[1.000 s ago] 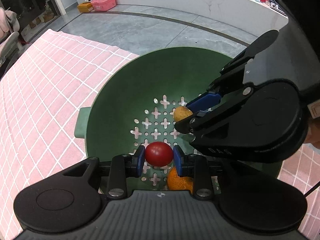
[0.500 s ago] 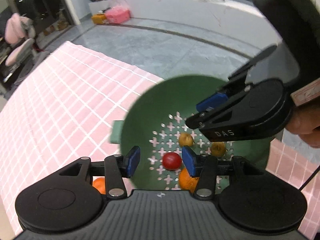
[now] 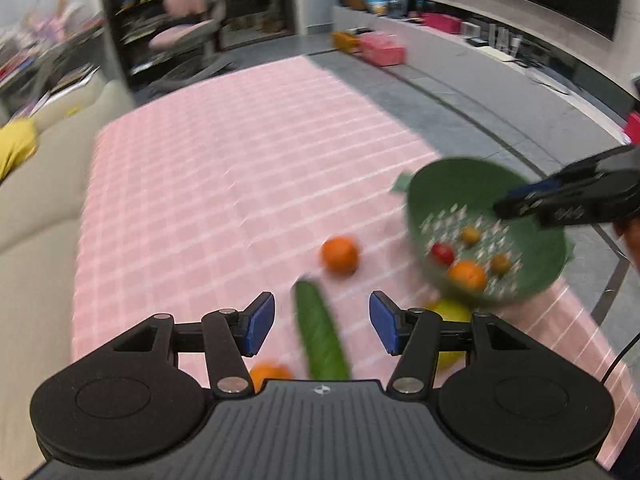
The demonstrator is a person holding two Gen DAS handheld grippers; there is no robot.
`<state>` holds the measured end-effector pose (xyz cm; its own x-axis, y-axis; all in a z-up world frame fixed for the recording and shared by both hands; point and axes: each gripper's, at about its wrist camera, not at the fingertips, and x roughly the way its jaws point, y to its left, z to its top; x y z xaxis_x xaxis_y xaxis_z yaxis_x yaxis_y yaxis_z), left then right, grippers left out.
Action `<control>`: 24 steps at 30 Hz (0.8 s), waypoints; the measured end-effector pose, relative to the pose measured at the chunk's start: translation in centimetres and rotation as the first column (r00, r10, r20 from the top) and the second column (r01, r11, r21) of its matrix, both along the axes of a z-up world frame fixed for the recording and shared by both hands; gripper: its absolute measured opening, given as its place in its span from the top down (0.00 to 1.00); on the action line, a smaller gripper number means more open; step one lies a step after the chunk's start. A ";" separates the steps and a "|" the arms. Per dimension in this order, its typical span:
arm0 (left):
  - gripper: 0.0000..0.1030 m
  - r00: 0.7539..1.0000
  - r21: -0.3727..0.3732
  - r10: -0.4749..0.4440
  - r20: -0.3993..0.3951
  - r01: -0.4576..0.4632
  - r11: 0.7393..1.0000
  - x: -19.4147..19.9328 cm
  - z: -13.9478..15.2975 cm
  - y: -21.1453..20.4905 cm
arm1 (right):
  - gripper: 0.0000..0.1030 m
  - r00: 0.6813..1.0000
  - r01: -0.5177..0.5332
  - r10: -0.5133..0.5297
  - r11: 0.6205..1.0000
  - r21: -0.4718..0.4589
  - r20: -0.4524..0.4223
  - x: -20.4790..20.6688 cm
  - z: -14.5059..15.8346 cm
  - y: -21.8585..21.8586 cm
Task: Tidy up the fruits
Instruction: 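Grasp the cucumber with the left tool while the right tool grasps an orange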
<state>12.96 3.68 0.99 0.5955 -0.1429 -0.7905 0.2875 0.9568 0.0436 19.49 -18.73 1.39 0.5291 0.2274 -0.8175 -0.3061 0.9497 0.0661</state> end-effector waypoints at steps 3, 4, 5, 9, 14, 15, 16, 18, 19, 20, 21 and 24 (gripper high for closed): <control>0.37 0.999 -0.010 0.043 -0.013 -0.043 0.999 -2.0 -0.9 2.7 | 0.79 0.998 -0.039 0.040 0.998 -0.048 0.038 -1.9 0.3 1.3; 0.37 0.998 -0.018 0.056 -0.018 -0.057 0.998 -2.6 -1.2 3.4 | 0.79 0.998 -0.048 0.050 0.998 -0.046 0.038 -2.4 0.4 1.7; 0.37 0.997 -0.027 0.071 -0.023 -0.072 0.997 -3.0 -1.7 4.0 | 0.79 0.998 -0.060 0.061 0.997 -0.041 0.035 -3.2 0.4 2.0; 0.37 0.992 -0.070 0.107 -0.061 -0.111 0.991 -4.0 -3.4 5.5 | 0.79 0.995 -0.088 0.089 0.995 -0.039 0.043 -5.9 0.2 3.1; 0.37 0.997 -0.081 0.046 -0.055 -0.050 0.995 -4.5 -4.6 4.5 | 0.79 0.993 -0.117 0.118 0.993 -0.020 0.027 -8.6 -0.4 4.4; 0.37 0.997 -0.080 0.035 -0.073 -0.040 0.996 -4.3 -5.1 4.2 | 0.79 0.992 -0.127 0.128 0.992 -0.021 0.021 -9.1 -0.7 4.7; 0.37 0.996 -0.078 0.025 -0.084 -0.032 0.996 -4.2 -5.3 4.0 | 0.79 0.990 -0.138 0.139 0.990 -0.025 0.015 -9.6 -1.0 5.1; 0.37 0.996 -0.069 -0.002 -0.085 -0.004 0.998 -4.2 -5.4 3.6 | 0.79 0.986 -0.169 0.169 0.985 -0.036 -0.006 -10.5 -1.9 6.0; 0.37 0.997 -0.063 -0.009 -0.080 0.004 0.998 -4.2 -5.3 3.5 | 0.79 0.983 -0.184 0.184 0.982 -0.041 -0.015 -10.9 -2.3 6.4; 0.37 0.997 -0.062 -0.010 -0.074 0.005 0.998 -4.3 -5.4 3.6 | 0.79 0.980 -0.201 0.200 0.979 -0.047 -0.026 -11.3 -2.9 6.9; 0.37 0.998 -0.064 -0.007 -0.069 0.002 0.998 -4.3 -5.3 3.7 | 0.79 0.976 -0.214 0.213 0.975 -0.050 -0.040 -11.6 -3.4 7.2; 0.37 0.998 -0.072 0.014 -0.058 -0.018 0.997 -4.3 -5.0 4.3 | 0.79 0.965 -0.250 0.248 0.968 -0.020 -0.083 -12.3 -4.5 8.3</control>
<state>8.70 7.98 -3.98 0.5517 -0.1920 -0.8116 0.2723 0.9613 -0.0423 7.15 -10.39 -3.08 0.3922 0.3179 -0.8632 -0.5279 0.8463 0.0719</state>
